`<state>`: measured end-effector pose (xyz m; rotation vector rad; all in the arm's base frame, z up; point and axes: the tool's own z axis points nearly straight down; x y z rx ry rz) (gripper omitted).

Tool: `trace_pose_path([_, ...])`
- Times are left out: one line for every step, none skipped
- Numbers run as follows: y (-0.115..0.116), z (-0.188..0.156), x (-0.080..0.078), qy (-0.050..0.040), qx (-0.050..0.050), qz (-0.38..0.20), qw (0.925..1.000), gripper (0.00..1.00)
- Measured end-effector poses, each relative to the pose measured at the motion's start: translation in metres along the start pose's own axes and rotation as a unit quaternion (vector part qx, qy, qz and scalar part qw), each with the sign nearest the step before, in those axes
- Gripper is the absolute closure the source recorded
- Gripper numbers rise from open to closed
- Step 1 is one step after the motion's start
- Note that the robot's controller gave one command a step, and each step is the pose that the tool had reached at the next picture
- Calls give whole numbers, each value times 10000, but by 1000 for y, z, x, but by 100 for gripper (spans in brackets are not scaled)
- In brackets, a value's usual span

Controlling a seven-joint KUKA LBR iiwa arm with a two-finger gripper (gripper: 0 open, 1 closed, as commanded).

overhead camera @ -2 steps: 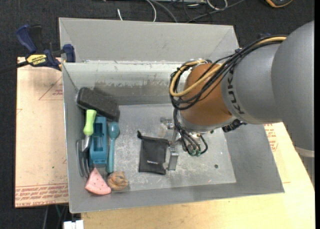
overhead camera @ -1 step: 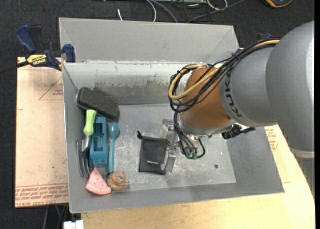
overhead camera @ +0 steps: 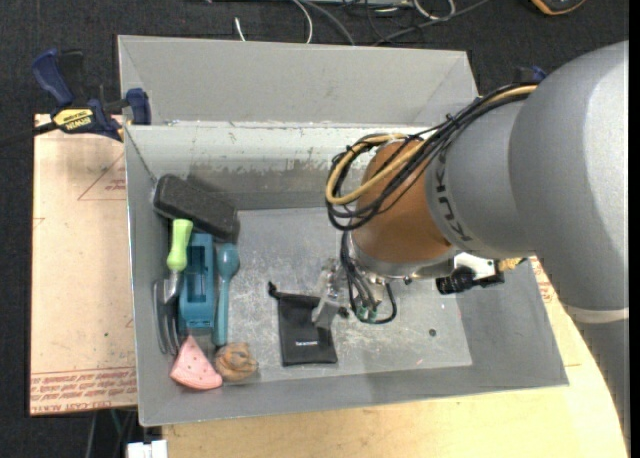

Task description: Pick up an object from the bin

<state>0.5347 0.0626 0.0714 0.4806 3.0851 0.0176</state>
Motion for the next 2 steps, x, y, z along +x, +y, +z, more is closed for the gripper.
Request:
trace_pose_path([0, 0, 0, -1, 0, -3, 10000, 100])
trace_pose_path([2, -68, 2, 32, 12, -331, 9994, 100])
